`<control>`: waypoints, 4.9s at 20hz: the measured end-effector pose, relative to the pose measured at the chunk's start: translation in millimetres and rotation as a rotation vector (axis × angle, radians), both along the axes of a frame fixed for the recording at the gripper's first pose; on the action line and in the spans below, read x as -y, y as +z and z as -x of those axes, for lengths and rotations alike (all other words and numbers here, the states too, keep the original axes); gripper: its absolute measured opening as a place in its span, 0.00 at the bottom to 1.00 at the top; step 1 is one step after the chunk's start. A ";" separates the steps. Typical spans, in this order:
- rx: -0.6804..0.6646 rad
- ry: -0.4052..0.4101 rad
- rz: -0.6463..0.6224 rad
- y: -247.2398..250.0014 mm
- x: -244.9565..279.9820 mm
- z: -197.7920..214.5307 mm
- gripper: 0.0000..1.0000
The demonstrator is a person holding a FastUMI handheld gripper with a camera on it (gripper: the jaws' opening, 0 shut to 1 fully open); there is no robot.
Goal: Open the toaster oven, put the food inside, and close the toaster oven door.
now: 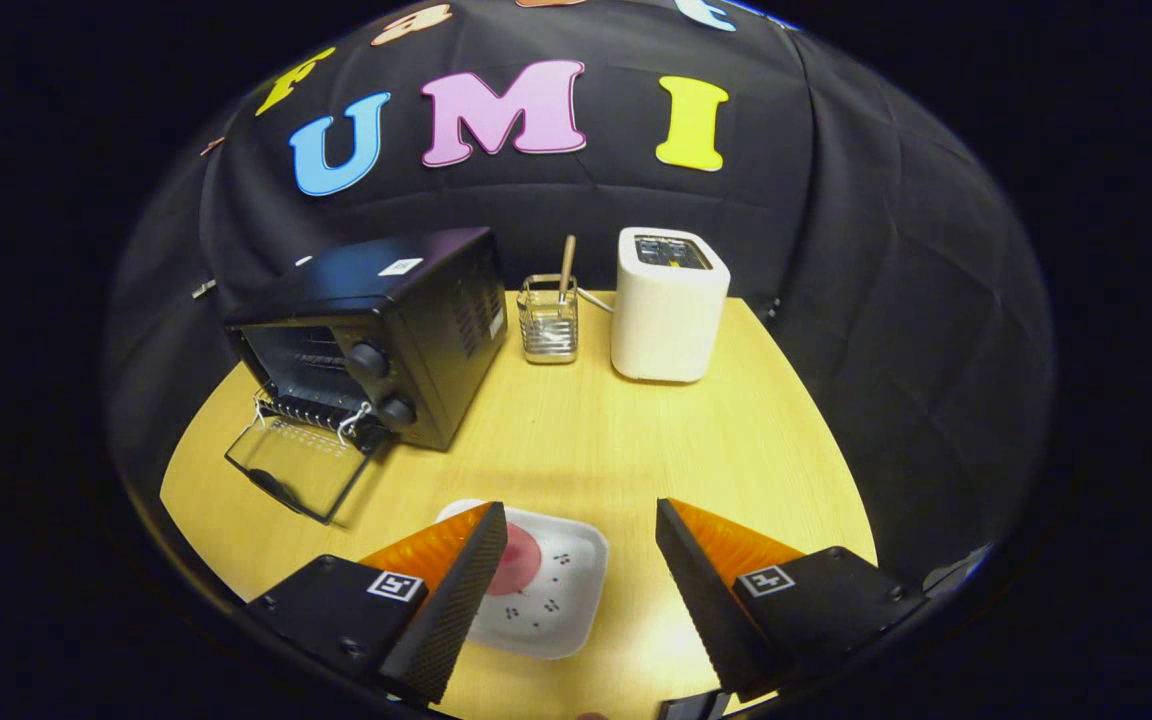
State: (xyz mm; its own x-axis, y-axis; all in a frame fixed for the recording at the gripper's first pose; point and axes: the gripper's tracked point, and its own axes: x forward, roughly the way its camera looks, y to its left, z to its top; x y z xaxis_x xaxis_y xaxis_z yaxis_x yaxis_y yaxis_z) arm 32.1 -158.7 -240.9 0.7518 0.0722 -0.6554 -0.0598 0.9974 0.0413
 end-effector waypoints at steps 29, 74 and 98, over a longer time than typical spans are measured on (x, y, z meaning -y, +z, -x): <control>-0.429 0.028 -0.098 -115.4 5.9 44.6 0.30; -0.465 -0.149 -0.891 39.5 -155.2 75.9 0.05; -0.251 -0.510 -1.017 -7.2 -301.8 -52.2 0.05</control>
